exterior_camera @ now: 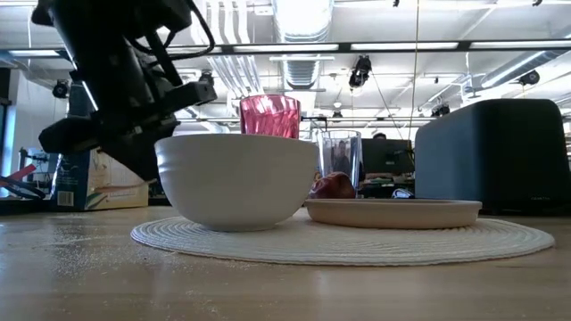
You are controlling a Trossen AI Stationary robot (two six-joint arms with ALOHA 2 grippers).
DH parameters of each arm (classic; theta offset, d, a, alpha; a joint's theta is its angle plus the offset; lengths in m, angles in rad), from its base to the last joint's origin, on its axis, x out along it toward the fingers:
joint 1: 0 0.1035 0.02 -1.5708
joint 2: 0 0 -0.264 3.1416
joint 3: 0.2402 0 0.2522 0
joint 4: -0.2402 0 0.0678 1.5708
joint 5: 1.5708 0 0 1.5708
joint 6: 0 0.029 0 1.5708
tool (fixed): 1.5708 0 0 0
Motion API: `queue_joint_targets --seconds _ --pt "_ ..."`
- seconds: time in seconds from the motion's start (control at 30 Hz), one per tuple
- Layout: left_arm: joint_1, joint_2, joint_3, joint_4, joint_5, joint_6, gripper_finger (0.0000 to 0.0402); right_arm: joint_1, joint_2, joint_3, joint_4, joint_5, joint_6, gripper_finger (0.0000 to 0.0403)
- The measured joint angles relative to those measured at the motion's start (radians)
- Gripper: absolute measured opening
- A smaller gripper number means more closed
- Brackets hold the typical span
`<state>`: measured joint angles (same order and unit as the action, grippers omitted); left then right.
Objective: Arrange a breakfast setting
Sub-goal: Put the orange spoon on the white tablemat to the top of the white bowl
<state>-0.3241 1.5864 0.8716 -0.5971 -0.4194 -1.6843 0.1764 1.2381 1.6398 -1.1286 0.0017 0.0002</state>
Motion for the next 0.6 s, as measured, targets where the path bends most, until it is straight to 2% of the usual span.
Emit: queue_joint_targets --seconds 0.2,0.47,0.6 --pt "0.000 0.049 -0.033 0.116 0.044 -0.001 0.0011 0.000 0.000 0.000 0.000 0.000 0.000 0.0151" --pt "0.003 0.089 -0.016 0.133 0.045 0.070 0.0011 0.000 0.000 0.000 -0.001 0.000 0.000 0.0150" --pt "0.004 0.090 -0.016 0.149 0.086 0.087 0.0019 0.000 0.000 0.000 -0.003 -0.001 0.000 0.0152"
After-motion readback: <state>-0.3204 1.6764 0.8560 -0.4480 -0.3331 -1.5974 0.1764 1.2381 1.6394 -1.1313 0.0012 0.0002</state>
